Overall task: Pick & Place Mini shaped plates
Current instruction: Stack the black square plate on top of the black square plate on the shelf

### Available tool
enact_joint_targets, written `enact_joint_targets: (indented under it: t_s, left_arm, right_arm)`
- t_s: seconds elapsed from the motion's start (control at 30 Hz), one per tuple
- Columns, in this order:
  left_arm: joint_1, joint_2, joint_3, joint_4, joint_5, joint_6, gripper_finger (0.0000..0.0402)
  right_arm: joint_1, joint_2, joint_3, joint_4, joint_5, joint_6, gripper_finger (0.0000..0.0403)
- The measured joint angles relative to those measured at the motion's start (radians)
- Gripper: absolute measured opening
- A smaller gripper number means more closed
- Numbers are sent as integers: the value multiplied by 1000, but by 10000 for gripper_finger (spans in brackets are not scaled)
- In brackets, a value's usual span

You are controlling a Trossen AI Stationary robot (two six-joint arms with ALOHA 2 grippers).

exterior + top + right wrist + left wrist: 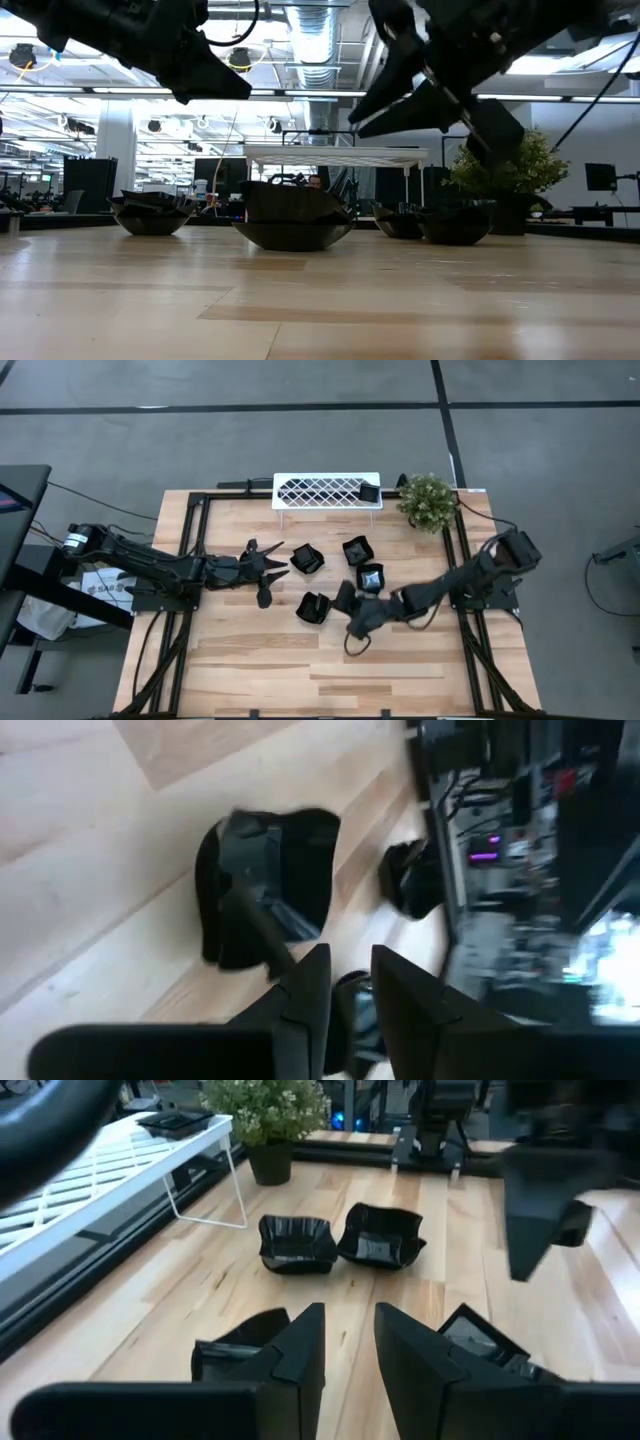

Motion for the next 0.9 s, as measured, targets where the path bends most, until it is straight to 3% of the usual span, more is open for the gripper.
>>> enact_joint_targets:
  t_s: [0.17, 0.37, 0.53, 0.67, 0.77, 0.9]
  left_arm:
    - [0, -6, 0, -3, 39, -51, 93]
    - [0, -11, 0, -6, 86, -93, 93]
    - [-3, -11, 0, -12, 99, -102, 93]
    - [-13, -26, 0, -60, 168, -178, 93]
    - [-13, -75, 0, -103, 229, -201, 93]
    - [-13, -172, 0, -155, 237, -200, 93]
  right_arm:
    - [37, 75, 81, 0, 84, -21, 71]
    - [62, 102, 105, -5, 99, -34, 71]
    - [59, 102, 105, 10, 73, -34, 71]
    - [47, 101, 105, 25, 66, 9, 71]
    - [29, 101, 105, 25, 50, 35, 71]
    - [5, 101, 105, 32, -25, 34, 71]
